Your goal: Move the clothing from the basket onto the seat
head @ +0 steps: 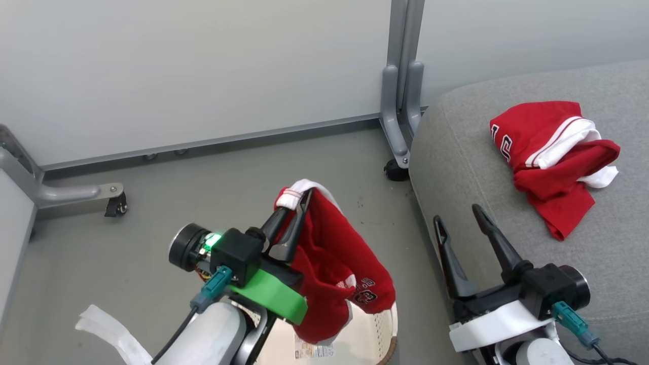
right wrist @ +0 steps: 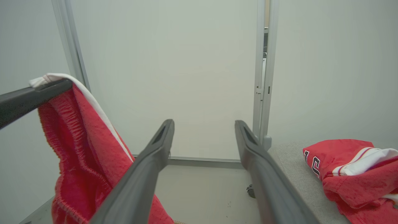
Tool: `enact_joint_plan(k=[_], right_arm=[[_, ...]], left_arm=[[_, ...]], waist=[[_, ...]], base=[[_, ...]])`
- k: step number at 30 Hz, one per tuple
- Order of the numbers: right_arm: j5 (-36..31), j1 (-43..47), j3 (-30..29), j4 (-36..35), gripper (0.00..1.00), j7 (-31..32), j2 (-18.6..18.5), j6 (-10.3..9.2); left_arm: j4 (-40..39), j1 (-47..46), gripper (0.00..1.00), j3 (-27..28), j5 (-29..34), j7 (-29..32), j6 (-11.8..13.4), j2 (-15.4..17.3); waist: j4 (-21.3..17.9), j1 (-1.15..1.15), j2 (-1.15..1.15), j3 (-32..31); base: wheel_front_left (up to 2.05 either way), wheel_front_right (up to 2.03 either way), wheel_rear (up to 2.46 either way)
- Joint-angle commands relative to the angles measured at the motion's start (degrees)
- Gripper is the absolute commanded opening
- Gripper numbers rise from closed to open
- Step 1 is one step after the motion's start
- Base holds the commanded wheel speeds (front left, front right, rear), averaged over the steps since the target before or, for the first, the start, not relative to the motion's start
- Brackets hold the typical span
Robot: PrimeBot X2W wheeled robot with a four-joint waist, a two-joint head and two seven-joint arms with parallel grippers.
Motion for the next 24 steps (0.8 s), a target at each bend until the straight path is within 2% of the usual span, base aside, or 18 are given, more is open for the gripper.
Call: enact_joint_plan(k=[1,10,21,22,23,24], right_arm=[[0.4,1.13,0.79,0.18,1.0,-0.02,-0.5,-0.06],[6.54,-0.92,9.83,0.95,1.0,-0.02,-2.84,-0.07],[11.51,-2.09,15.24,6.17,1.0,-0.02,-5.04,-0.06],[11.59,-1.98,15.37,6.66,0.75,-0.02,-5.27,-0.06],[11.87,-1.74,15.57,7.35,0.27,-0.03,-5.49,-0.06],[12.07,-1.61,15.5,7.86,0.0,-0.03,-5.63,-0.06]], left_arm=[[-1.33,0.57,0.0,-0.28,0.54,0.53,0.44,0.24],[-8.26,-1.32,0.0,-2.99,1.34,3.64,-0.06,-0.89],[-13.21,-1.93,0.0,-5.52,0.45,6.42,-0.21,-2.52],[-13.63,-1.9,0.0,-5.57,0.42,6.59,-0.16,-2.43],[-14.05,-1.88,0.0,-5.59,0.49,6.68,-0.11,-2.25],[-14.37,-1.87,0.0,-5.52,0.42,6.87,-0.06,-2.08]], waist=[[0.24,0.01,0.0,-0.45],[1.65,0.01,0.0,0.17],[3.64,0.01,0.0,1.18],[3.73,0.01,0.0,1.24],[3.83,0.01,0.0,1.31],[3.89,0.01,0.0,1.43]], base=[[0.0,0.0,0.0],[0.0,0.0,0.0],[0.0,0.0,0.0],[0.0,0.0,0.0],[0.0,0.0,0.0],[0.0,0.0,0.0]])
